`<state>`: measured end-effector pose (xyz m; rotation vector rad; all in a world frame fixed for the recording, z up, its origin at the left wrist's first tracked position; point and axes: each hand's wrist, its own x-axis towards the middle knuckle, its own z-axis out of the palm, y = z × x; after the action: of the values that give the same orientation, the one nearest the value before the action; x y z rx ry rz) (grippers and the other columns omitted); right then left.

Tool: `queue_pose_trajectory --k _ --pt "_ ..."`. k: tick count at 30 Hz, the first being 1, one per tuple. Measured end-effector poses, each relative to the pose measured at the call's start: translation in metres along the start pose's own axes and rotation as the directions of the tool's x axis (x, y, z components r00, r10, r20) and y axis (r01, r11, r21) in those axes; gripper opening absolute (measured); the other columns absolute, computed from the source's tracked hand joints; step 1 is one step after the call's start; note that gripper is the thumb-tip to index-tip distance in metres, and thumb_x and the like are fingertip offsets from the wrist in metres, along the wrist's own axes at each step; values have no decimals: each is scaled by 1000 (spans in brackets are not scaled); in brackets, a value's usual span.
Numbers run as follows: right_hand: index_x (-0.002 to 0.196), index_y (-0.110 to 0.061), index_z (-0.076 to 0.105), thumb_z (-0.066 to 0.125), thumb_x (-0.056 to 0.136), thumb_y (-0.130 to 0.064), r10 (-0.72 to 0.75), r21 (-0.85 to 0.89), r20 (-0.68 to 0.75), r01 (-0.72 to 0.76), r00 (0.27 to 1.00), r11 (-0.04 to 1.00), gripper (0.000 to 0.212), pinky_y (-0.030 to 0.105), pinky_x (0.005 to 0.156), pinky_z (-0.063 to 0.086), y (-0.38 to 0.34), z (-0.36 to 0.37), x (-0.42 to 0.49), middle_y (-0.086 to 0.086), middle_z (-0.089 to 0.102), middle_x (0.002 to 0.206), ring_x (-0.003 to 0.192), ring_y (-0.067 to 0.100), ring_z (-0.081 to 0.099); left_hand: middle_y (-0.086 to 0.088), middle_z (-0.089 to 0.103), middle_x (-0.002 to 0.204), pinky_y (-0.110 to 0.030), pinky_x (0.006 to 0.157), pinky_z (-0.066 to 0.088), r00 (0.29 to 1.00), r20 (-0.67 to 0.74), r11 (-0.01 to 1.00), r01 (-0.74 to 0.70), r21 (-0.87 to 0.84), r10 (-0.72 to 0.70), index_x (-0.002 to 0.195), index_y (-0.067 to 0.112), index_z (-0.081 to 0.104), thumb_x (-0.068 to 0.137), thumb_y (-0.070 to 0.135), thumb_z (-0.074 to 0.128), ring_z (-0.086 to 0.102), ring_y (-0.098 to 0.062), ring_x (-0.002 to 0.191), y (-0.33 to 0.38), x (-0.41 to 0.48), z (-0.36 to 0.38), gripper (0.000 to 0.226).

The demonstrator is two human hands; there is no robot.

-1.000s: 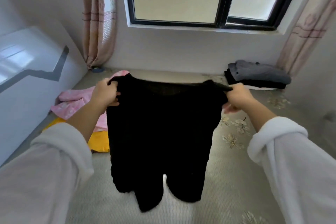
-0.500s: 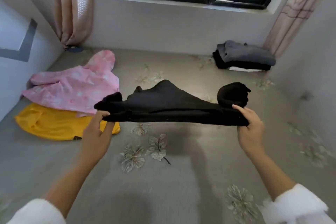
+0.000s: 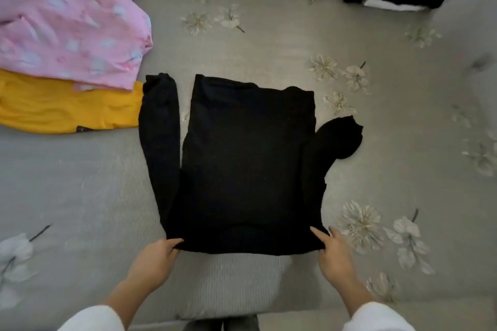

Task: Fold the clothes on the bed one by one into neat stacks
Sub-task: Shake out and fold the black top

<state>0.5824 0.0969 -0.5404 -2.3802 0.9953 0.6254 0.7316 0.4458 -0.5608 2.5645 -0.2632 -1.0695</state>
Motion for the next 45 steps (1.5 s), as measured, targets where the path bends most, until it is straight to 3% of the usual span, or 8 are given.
queue_pose_trajectory --k 10,15,19,23,27,33,40,45 --pt "146 -33 36 39 95 -11 185 -293 282 -100 941 951 55 33 107 35 39 50 -18 3 37 148 135 23 35 1 53 137 -26 95 44 922 364 943 4 333 -132 139 26 45 100 23 36 53 -16 120 -7 -2 49 41" --pt "95 -18 75 55 85 -5 196 241 204 -244 959 939 26 25 80 46 42 44 7 3 69 107 101 21 62 3 60 95 -28 76 50 954 274 876 -25 481 -124 102 23 57 93 16 40 63 -17 94 32 6 68 21" --pt "52 -18 54 54 77 6 289 592 -51 -204 956 780 35 29 61 37 43 19 40 -2 54 57 64 17 50 3 52 107 -29 77 50 993 -23 953 -107 282 118 113 21 55 96 27 43 54 -15 98 92 28 90 21" --pt "68 -5 53 48 82 6 419 797 -20 -239 908 555 18 33 66 40 54 -1 92 12 52 70 71 22 49 -4 4 160 -31 116 20 965 -45 952 -245 185 257 151 22 17 99 42 38 4 -18 147 157 63 128 60" --pt "84 -5 62 52 89 -8 406 788 69 -300 911 538 12 34 73 52 64 -15 155 13 66 87 80 24 63 2 -25 155 -28 116 -5 936 -6 926 -347 148 352 149 25 -10 93 60 18 -24 -12 142 206 93 167 72" --pt "98 -11 65 64 87 -33 394 818 -123 -132 911 560 25 33 81 55 46 -45 238 4 68 90 89 20 67 11 -38 150 -27 106 -27 886 48 878 -464 115 461 143 37 -26 87 70 11 -39 -8 135 227 108 207 75" --pt "123 -11 62 70 82 -21 269 984 172 -179 948 -1 43 43 93 52 5 -98 272 11 67 116 104 30 65 31 6 152 -29 113 -5 956 -17 848 -269 -457 294 136 63 -9 83 74 22 -12 12 138 241 111 195 62" --pt "128 -9 54 65 84 -10 91 991 -105 96 990 97 45 43 87 56 -59 -121 267 14 66 115 101 27 67 25 40 133 -33 103 31 955 161 616 -29 -787 250 128 75 -2 66 76 55 37 2 122 256 115 164 84"
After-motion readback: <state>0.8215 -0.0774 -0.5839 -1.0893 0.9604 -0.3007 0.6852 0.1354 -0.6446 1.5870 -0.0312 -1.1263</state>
